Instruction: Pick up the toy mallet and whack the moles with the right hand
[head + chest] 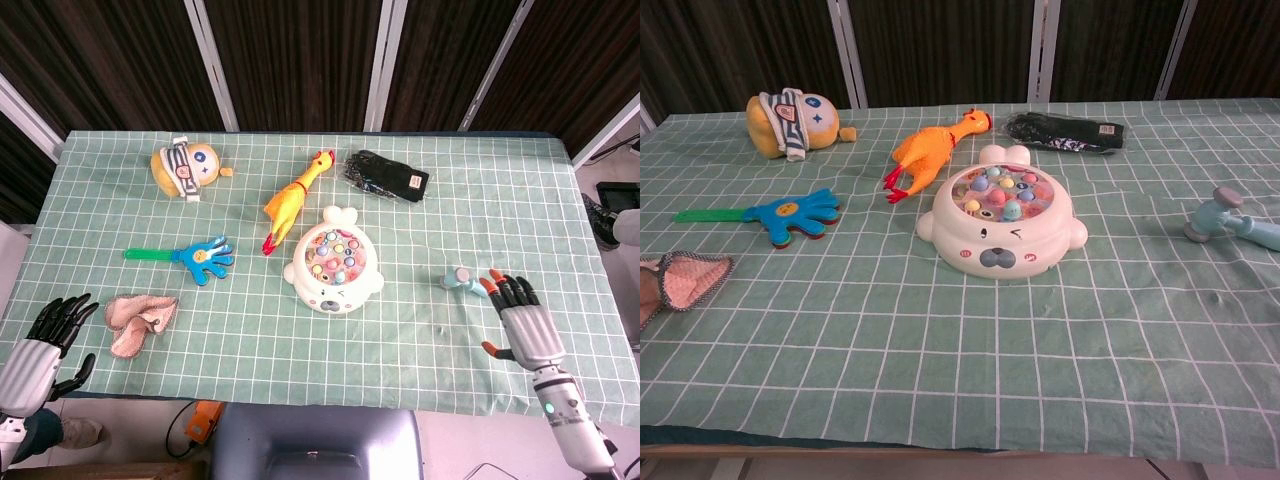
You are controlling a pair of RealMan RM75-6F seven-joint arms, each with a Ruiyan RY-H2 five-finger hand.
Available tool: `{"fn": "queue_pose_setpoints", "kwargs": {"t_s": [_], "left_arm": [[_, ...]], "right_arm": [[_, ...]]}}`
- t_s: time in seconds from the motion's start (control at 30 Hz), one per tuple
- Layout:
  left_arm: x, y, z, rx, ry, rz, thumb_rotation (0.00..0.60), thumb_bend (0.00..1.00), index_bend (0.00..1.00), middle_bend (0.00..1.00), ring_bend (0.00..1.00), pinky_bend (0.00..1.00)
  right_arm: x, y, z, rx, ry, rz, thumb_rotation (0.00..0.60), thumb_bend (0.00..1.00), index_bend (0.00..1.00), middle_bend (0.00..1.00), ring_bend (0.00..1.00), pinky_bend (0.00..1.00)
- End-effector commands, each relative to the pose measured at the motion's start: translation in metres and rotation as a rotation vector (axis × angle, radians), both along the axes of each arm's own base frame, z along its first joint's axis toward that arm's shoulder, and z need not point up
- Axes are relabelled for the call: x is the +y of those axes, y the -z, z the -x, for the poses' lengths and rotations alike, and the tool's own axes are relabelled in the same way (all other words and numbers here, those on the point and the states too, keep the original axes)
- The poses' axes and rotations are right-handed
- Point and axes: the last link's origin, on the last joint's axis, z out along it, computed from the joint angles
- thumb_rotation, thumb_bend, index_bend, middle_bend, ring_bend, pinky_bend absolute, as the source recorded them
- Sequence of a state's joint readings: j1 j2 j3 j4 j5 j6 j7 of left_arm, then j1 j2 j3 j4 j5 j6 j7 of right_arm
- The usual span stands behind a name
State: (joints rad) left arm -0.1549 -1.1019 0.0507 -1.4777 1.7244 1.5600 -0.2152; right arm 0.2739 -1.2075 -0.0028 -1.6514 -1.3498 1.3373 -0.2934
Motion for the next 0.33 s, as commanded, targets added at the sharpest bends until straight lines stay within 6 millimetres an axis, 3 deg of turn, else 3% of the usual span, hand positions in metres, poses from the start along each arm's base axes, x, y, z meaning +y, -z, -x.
{"fn": "queue_pose_setpoints", "kwargs": {"t_s": [0.03, 0.33], "left_arm": [[-0.003, 0.001, -0.002, 0.0, 0.01, 0.003, 0.6, 0.46, 0.0, 0.0, 0.0, 0.0], [-0.007, 0.003, -0.004, 0.014, 0.025, -0.002, 0.6, 0.45, 0.0, 0.0, 0.0, 0.0]], "right_arm": [[0.063, -0.011, -0.007, 0.009, -0.025, 0.149, 0.6, 0.18, 0.0, 0.0, 0.0, 0.06], [0.053, -0.01, 0.001, 0.039, 0.012, 0.14, 0.6, 0.18, 0.0, 0.0, 0.0, 0.06]]}}
